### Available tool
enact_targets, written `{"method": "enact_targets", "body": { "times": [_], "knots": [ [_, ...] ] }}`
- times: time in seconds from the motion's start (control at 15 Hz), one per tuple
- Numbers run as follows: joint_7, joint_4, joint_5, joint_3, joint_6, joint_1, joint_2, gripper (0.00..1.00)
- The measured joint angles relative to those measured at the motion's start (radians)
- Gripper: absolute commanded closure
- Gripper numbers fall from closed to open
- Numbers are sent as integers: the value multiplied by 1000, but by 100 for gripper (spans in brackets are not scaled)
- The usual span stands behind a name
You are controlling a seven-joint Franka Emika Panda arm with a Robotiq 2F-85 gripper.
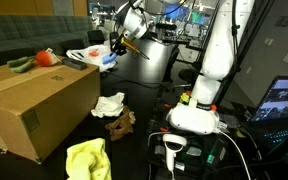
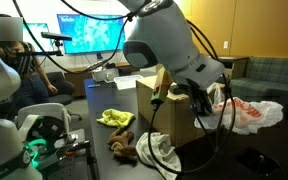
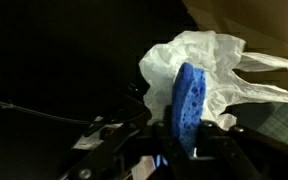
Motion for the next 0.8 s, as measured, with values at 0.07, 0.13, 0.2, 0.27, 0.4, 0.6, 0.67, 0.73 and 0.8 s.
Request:
{"method": "enact_targets", "body": {
  "times": [0.07, 0.13, 0.2, 0.27, 0.4, 0.6, 0.67, 0.73, 0.8],
  "knots": [
    [65, -19, -49, -11, 27, 8, -1, 96],
    [138, -39, -119, -24, 50, 15, -1, 96],
    [214, -63, -204, -43, 67, 23, 0, 96],
    [287, -90, -293, -80, 77, 42, 4, 96],
    [406, -134, -472, -198, 78, 109, 29, 96],
    [535, -130, -740, -431, -5, 263, 87, 96],
    [583, -110, -830, -509, -59, 324, 102, 96],
    [637, -83, -918, -579, -124, 385, 112, 96],
    [701, -48, -1009, -631, -198, 439, 113, 96]
  ]
}}
